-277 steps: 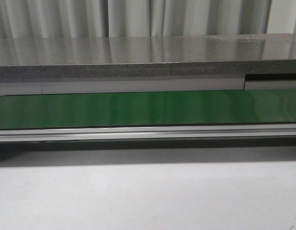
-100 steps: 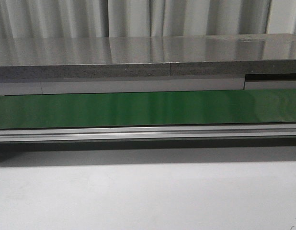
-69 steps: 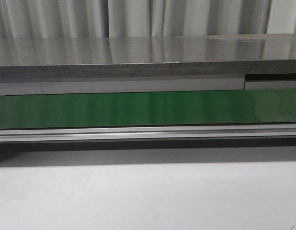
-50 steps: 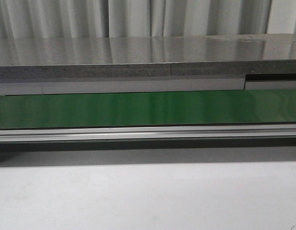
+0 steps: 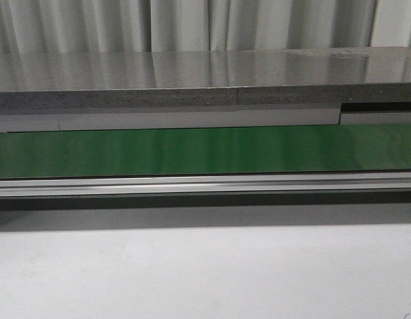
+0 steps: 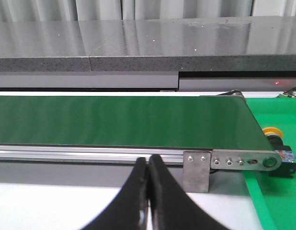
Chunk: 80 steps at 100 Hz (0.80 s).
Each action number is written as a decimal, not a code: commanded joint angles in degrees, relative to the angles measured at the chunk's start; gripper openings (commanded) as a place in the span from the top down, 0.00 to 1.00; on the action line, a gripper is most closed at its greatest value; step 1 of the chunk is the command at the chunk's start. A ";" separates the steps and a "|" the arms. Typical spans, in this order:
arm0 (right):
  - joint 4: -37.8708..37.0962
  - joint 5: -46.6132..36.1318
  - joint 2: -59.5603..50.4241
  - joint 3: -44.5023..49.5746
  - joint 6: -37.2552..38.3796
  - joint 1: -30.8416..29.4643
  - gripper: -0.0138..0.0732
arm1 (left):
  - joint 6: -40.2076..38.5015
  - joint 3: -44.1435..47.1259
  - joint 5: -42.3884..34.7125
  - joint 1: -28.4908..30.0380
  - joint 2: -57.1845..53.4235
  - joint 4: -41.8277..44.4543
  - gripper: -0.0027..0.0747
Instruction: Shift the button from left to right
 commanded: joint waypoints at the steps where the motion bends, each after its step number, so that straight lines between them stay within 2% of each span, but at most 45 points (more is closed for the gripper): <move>1: -0.44 -5.11 -1.05 -0.97 0.09 -0.32 0.92 | -0.74 0.24 -5.17 -0.46 -1.99 0.08 0.99; 16: -0.44 -5.11 -1.05 -0.97 0.09 -0.32 0.92 | -0.74 2.88 -5.30 -0.36 -5.55 -0.15 0.99; 80: -0.44 -4.96 -1.05 -0.97 0.09 -0.32 0.92 | -0.74 2.88 -4.25 -0.36 -5.58 -0.15 0.99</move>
